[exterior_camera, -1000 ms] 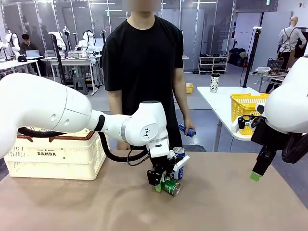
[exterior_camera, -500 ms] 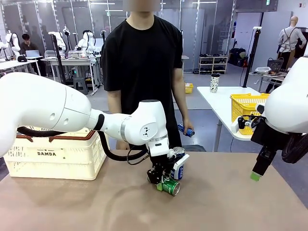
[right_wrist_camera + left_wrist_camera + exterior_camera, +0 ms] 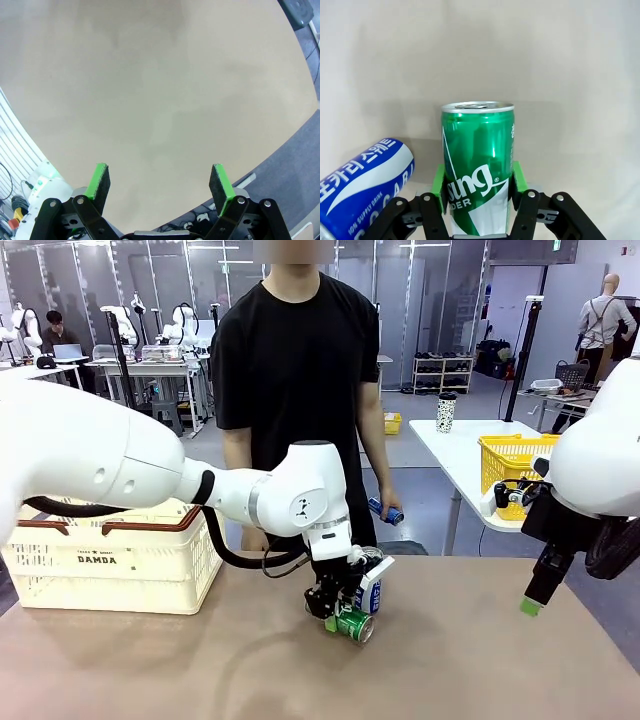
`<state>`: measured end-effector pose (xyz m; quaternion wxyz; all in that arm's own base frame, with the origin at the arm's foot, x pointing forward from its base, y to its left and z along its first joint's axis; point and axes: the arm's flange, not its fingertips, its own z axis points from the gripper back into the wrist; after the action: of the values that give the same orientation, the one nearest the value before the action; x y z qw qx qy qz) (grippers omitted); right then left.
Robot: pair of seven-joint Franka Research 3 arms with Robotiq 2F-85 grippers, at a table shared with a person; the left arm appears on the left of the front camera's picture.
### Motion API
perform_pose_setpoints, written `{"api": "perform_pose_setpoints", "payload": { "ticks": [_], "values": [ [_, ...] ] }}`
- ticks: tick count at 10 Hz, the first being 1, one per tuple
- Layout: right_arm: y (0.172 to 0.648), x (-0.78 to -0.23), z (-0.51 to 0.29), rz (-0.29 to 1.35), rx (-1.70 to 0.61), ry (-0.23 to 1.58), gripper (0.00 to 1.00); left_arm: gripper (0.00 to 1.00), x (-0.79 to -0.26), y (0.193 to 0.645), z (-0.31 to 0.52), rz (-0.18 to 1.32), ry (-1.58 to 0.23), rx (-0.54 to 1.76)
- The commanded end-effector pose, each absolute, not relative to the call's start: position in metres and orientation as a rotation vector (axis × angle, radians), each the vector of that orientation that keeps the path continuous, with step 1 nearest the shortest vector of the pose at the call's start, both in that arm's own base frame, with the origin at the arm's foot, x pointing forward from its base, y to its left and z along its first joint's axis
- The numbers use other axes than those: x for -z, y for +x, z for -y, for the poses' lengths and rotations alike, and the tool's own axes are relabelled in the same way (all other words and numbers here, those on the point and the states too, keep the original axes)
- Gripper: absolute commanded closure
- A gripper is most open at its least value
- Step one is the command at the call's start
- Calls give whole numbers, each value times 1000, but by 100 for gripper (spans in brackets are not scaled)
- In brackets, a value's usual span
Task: Place the drinks into the Shopping basket.
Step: Pick up one drink and place it into the Shopping basket.
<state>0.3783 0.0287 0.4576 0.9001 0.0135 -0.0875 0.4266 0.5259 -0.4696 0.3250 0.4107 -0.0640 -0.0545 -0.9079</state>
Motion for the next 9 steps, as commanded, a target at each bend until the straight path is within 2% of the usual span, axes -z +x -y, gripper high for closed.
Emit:
{"api": "perform_pose_setpoints", "payload": {
  "ticks": [1,4,9],
  "values": [
    [377,-458,-27,181,-881,28,0,66,-358,493,450,96,-98,2306],
    [377,-458,-27,181,-881,28,0,66,-397,465,430,30,-33,2306],
    [377,-458,-27,181,-881,28,0,66,-474,471,401,118,68,2251]
  ]
}}
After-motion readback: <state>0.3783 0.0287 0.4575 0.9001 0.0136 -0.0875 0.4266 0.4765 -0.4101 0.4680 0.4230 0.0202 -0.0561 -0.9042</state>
